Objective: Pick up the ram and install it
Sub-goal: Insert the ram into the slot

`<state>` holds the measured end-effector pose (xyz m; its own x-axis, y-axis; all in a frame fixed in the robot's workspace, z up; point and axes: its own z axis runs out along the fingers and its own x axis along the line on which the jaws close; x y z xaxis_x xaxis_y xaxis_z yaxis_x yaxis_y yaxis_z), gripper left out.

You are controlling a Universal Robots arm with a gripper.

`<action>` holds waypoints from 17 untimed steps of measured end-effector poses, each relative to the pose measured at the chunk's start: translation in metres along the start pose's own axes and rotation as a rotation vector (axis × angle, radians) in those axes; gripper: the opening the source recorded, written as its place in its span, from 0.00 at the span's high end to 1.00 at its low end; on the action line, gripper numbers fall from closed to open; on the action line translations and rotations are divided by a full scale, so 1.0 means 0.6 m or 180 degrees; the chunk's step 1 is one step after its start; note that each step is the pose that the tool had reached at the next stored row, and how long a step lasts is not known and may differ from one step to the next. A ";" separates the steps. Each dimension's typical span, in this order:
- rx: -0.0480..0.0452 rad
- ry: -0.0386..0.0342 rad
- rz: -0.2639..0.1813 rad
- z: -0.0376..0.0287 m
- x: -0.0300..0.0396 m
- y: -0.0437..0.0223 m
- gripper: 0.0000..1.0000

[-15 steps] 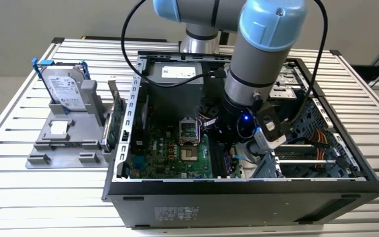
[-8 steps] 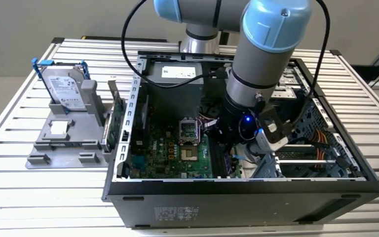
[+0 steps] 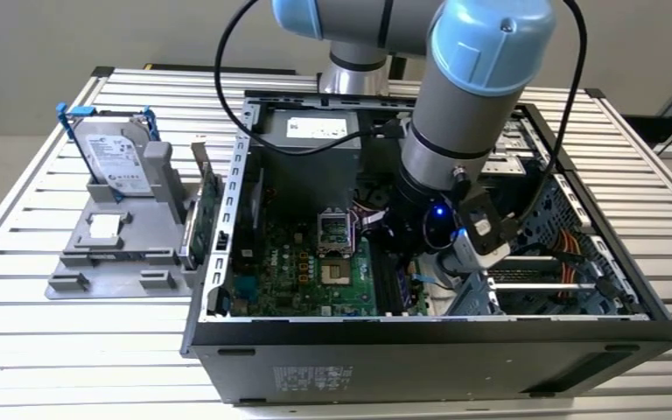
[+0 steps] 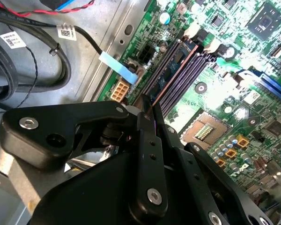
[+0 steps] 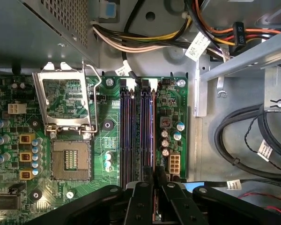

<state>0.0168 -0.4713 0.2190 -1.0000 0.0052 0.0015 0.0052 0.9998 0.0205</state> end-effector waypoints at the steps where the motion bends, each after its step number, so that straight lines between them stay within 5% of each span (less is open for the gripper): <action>1: -0.0005 0.0000 0.0000 0.000 0.000 0.000 1.00; 7: -0.0036 0.0000 0.0006 0.001 0.000 -0.001 1.00; 17: -0.0046 0.0000 0.0014 0.003 0.000 -0.003 1.00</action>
<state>0.0169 -0.4733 0.2173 -1.0000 0.0097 0.0016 0.0098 0.9993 0.0351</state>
